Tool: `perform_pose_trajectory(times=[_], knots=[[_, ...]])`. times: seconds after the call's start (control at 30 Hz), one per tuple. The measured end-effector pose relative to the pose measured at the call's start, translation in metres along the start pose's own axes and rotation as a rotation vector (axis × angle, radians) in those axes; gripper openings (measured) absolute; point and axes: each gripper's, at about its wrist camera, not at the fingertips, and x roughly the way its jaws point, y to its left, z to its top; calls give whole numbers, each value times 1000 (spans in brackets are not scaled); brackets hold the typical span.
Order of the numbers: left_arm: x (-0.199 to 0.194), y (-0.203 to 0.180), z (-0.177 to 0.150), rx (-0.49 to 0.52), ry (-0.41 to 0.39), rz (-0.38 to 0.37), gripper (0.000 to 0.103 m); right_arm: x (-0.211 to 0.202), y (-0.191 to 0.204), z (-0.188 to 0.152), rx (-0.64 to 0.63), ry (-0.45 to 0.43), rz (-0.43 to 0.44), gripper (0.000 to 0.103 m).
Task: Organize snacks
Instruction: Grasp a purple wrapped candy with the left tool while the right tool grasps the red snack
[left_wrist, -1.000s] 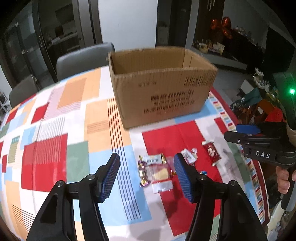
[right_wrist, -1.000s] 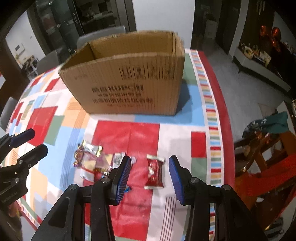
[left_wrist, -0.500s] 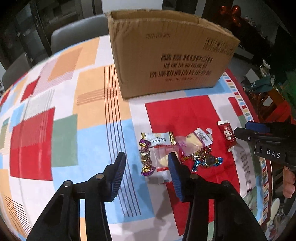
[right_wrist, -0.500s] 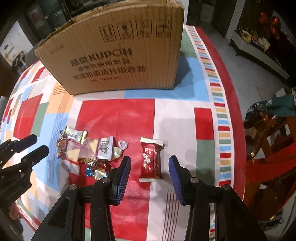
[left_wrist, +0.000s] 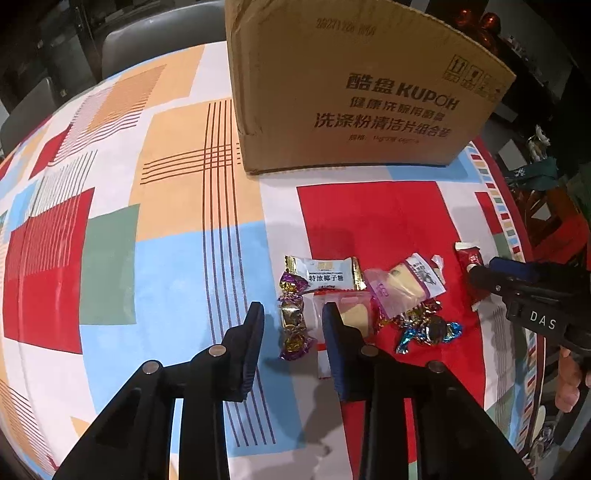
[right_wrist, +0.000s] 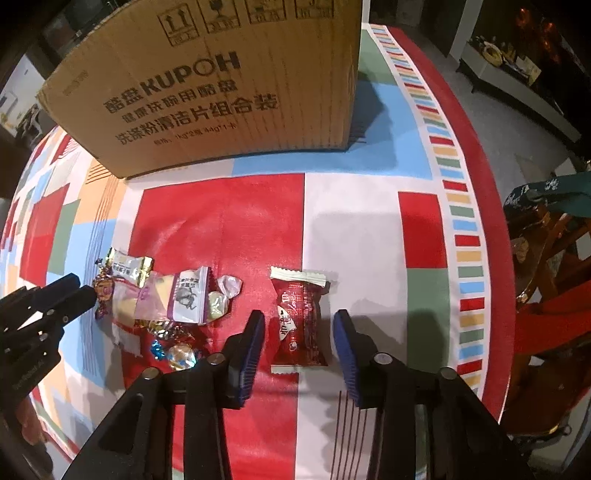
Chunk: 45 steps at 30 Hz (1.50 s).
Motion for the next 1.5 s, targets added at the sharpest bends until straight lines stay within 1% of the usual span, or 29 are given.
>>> perform_pose_trajectory(times=[0.17,0.4,0.47,0.53,0.63,0.8,0.93,1.27,1.4,1.5], knots=[[9,3,2,-7,21,-6,28,8,1,2,-6,9,-6,37],[16,7,4,-19,34,-10,25,17,3,5,-5,11,-11,29],[17,8,4,-18,39,-8,23,21,1,8,-5,12,-8,28],[19,9,4,-20,44,-12,21,24,-1,9,-11,11,-8,24],[24,6,5,-15,49,-10,17,22,-3,9,-16,7,-12,24],[20,6,4,-6,42,-11,17,20,-1,5,-22,-1,-19,23],[12,0,4,13,25,-4,17,10,1,0,-33,-17,-21,23],[-23,-9,8,21,-33,-43,17,-24,14,-10,-66,-92,3,23],[-40,-11,11,28,-72,-56,17,-48,18,-11,-90,-147,13,23],[-59,-13,12,48,-119,-45,17,-67,20,-11,-101,-207,16,23]])
